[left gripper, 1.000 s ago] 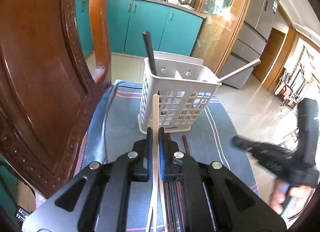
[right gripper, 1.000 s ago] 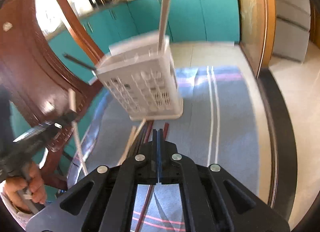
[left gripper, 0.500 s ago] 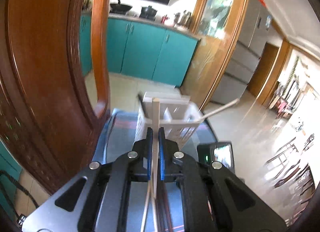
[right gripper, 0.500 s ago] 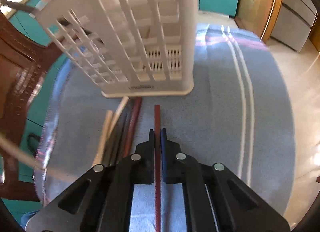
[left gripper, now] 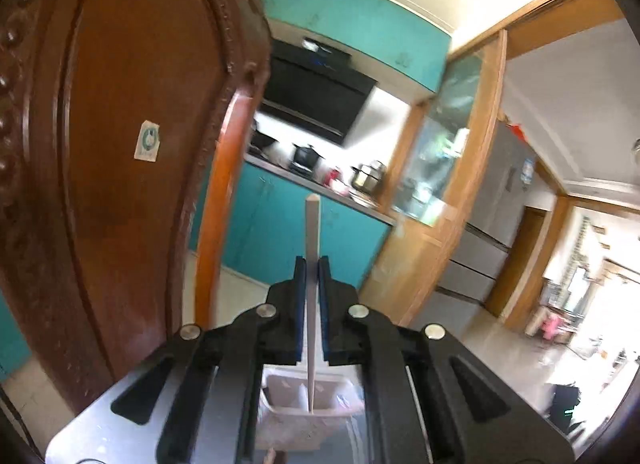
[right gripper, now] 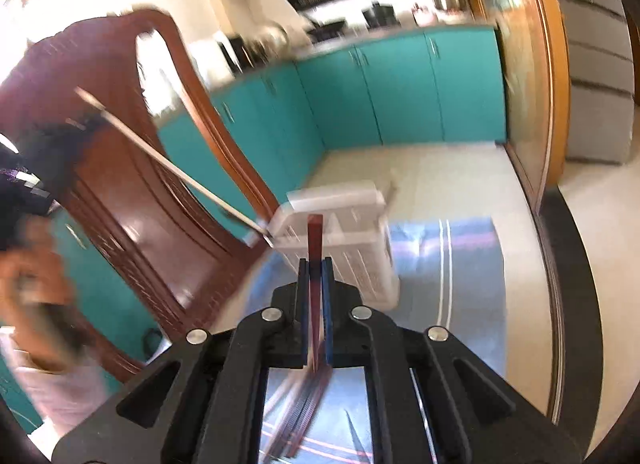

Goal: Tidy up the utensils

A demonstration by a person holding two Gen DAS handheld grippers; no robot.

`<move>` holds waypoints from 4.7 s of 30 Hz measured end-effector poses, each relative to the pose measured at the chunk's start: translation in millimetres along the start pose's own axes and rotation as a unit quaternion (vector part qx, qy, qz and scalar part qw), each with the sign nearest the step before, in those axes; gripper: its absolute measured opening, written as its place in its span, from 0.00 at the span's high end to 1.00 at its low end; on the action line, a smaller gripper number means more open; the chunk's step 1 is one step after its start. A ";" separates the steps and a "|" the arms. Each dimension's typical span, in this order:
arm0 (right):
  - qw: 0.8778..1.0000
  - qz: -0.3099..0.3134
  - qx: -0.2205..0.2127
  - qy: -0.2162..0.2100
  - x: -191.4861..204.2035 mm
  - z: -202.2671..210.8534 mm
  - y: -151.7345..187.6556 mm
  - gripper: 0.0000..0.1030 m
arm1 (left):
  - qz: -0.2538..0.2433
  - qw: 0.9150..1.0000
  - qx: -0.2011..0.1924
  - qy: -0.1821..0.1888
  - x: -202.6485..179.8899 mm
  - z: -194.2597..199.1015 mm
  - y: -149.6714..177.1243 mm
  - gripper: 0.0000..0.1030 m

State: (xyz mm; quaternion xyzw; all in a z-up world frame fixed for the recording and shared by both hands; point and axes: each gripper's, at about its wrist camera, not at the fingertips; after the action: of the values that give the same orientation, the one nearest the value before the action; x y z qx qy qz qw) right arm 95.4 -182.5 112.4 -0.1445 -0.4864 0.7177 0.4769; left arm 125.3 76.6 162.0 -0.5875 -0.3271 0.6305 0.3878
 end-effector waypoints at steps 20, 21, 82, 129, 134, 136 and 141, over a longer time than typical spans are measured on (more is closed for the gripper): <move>0.970 0.037 -0.193 0.147 -9.7 -77.5 -41.2 0.94 | -0.047 0.989 0.133 -0.049 26.2 -107.1 90.9 0.93; 0.971 0.042 -0.182 0.148 -10.4 -86.4 -34.9 0.94 | -0.052 0.989 0.130 -0.051 27.2 -107.0 92.1 0.93; 0.970 -0.070 0.190 0.132 -49.1 -154.3 128.1 0.90 | -0.032 0.924 0.341 -0.169 107.0 -48.9 213.3 0.47; 0.956 -0.131 0.205 0.165 -31.9 -166.8 142.0 0.74 | -0.038 0.914 0.384 -0.122 85.2 -54.2 225.1 0.32; 0.960 -0.123 0.201 0.149 -27.7 -166.4 139.2 0.96 | -0.048 0.912 0.387 -0.123 81.5 -56.4 228.8 0.32; 0.962 -0.124 0.198 0.143 -28.0 -163.3 137.9 0.98 | -0.051 0.911 0.388 -0.126 81.3 -58.4 230.5 0.32; 0.958 -0.127 0.196 0.163 -36.7 -155.0 135.6 0.98 | -0.058 0.908 0.394 -0.133 82.8 -62.8 235.8 0.31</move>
State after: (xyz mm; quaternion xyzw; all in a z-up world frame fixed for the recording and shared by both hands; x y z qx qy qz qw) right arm 144.2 -135.6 -85.5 -0.1000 -0.2661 0.6990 0.6562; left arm 162.3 31.8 -89.0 -0.2775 -0.1345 0.7568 0.5763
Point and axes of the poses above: each gripper's, at about its wrist camera, not at the fingertips, and z roughly against the way its jaws point, x to its left, y to its underside, and after that the axes turned 7 degrees about z, right-handed
